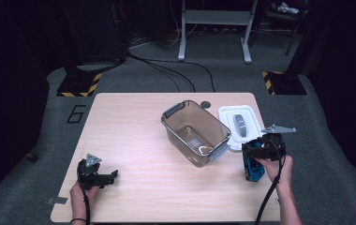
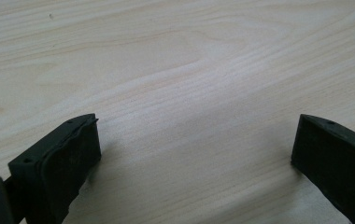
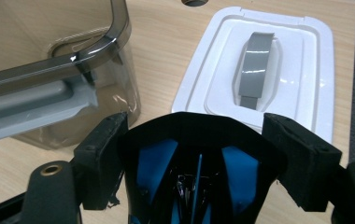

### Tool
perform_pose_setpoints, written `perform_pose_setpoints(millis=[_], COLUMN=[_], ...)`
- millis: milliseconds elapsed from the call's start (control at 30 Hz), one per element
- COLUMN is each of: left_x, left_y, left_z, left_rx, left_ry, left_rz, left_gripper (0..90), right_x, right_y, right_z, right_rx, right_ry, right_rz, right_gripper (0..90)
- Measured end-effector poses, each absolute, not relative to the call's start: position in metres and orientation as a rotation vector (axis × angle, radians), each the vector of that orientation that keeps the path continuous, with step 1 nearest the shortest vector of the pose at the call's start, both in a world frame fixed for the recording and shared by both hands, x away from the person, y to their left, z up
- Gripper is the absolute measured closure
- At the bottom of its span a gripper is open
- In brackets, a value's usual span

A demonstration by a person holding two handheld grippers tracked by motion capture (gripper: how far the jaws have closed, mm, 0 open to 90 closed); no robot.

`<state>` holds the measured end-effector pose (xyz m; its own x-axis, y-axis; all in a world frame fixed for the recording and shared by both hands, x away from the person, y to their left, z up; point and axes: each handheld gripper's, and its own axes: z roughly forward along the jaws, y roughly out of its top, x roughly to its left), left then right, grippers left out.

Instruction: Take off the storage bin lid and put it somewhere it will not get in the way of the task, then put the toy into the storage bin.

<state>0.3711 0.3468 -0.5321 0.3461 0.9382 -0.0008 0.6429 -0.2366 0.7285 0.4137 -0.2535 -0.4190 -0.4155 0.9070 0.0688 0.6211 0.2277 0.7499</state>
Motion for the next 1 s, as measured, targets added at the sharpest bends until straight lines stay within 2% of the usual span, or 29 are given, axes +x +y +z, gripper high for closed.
perform_pose_setpoints(millis=[1000], left_x=[0.371], left_y=[0.347], left_z=[-0.532], left_rx=[1.973], left_ry=[1.375], left_rz=[0.593], left_gripper=[1.7], right_x=[0.450], right_y=[-0.248], right_z=[-0.393], right_rx=[1.399], right_ry=[2.089], right_rz=[0.982], right_gripper=[24.4])
